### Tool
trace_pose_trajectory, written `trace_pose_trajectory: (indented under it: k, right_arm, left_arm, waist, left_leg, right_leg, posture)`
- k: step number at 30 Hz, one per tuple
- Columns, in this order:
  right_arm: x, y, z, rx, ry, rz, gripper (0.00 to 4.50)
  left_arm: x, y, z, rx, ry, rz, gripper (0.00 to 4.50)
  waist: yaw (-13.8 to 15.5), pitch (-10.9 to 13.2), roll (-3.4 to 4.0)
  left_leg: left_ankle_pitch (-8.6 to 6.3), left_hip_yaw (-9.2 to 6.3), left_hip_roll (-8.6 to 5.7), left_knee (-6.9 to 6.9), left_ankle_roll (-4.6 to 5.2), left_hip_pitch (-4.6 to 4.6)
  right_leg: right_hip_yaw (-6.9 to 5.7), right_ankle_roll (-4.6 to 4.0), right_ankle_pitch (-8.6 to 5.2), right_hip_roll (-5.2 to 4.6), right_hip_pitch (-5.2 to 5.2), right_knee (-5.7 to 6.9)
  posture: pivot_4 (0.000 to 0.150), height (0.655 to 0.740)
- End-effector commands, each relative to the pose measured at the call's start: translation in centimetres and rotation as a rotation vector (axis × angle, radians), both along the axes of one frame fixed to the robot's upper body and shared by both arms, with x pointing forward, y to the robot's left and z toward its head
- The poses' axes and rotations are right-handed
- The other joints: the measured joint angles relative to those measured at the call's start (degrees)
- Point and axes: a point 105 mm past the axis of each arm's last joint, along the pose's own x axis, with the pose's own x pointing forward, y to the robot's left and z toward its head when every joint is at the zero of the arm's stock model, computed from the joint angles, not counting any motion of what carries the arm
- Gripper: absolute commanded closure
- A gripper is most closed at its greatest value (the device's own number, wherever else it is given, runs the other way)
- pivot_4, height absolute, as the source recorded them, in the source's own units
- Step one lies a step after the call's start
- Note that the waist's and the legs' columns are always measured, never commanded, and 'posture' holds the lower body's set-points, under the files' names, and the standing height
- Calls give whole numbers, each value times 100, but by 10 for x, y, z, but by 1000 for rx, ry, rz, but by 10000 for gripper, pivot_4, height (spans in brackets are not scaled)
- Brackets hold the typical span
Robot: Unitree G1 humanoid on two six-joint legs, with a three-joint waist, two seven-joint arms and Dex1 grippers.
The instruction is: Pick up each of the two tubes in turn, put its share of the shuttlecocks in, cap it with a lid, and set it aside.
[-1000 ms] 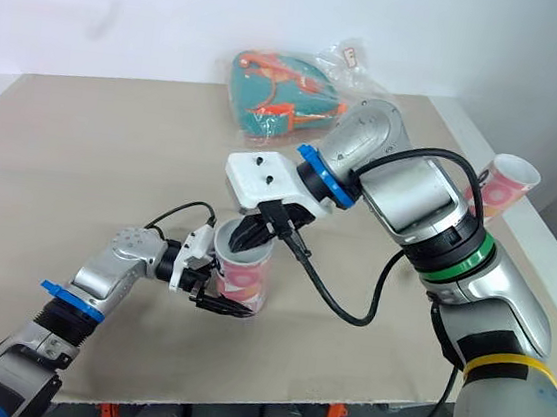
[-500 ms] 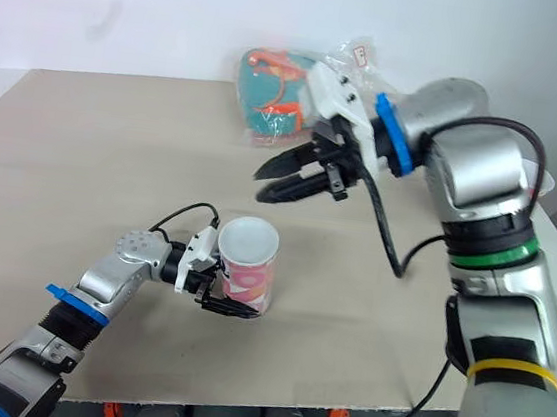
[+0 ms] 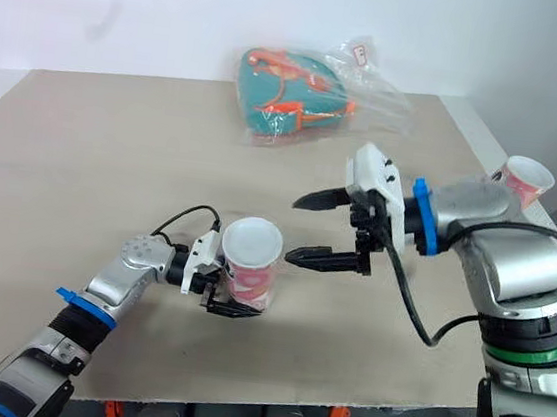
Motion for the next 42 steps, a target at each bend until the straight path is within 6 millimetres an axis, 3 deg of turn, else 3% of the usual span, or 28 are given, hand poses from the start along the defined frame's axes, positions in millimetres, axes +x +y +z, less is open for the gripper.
trace_pose_trajectory:
  k: [1,5,9,16,19,22,28,33,37,42]
  right_arm:
    - [0,1,5,1,-54,-7,0]
    - [0,-1,-6,-8,-28,-23,0]
    - [6,-7,-15,-5,-18,-78,0]
    - [4,-10,-31,-42,-4,-86,0]
    - [4,-11,-45,-78,15,-102,0]
    - [-8,-6,-56,-85,47,-58,0]
    - [-16,10,-63,-31,80,-23,0]
    - [-13,23,-63,26,103,-1,0]
    - [-15,30,-66,49,119,18,0]
    - [-16,39,-69,81,145,44,0]
  left_arm:
    - [4,3,11,-41,-24,4,961]
    - [1,16,16,-37,-11,-5,961]
    - [-7,44,9,45,33,1,961]
    - [-3,78,13,67,37,125,961]
    - [-8,101,22,61,41,191,961]
    - [-13,115,47,-21,49,256,961]
    - [-23,118,93,-187,-19,304,961]
    - [-41,101,122,-231,-118,243,961]
    - [-43,102,127,-255,-105,258,961]
    - [-55,108,116,-175,-22,218,961]
  waist:
    - [0,1,-1]
    - [0,5,-7]
    - [-30,8,-10]
    - [-11,15,-20]
    - [-27,16,-20]
    - [-22,22,-22]
    - [-1,34,-43]
    - [0,41,-55]
    - [2,41,-55]
    - [-18,42,-57]
  left_leg:
    - [0,0,0,0,0,0]
    - [0,-2,0,-6,0,-5]
    - [-2,0,1,-12,2,-22]
    - [-2,-4,2,-6,2,-45]
    - [-2,-2,4,-9,1,-46]
    - [-2,-4,8,-10,2,-55]
    - [0,-9,7,2,-2,-79]
    - [6,-11,7,2,-12,-78]
    - [7,-11,7,2,-15,-78]
    - [7,-11,8,1,-15,-78]
  right_leg:
    - [0,0,0,0,0,0]
    - [-1,-2,-6,1,-6,0]
    - [2,-6,-13,2,-29,0]
    - [-6,-6,-14,-1,-46,0]
    - [-4,-7,-14,-1,-53,1]
    - [-6,-10,-15,1,-62,2]
    - [-17,-4,-10,-5,-71,3]
    - [-18,-5,-5,-5,-70,2]
    - [-18,-6,-3,-5,-70,2]
    - [-18,-7,-2,-2,-73,3]
  posture:
    - [1500,7400]
    - [1500,7400]
    - [1500,7400]
    - [1500,7400]
    - [1500,7400]
    - [1500,7400]
    - [1500,7400]
    - [1500,7400]
    - [1500,7400]
    - [1500,7400]
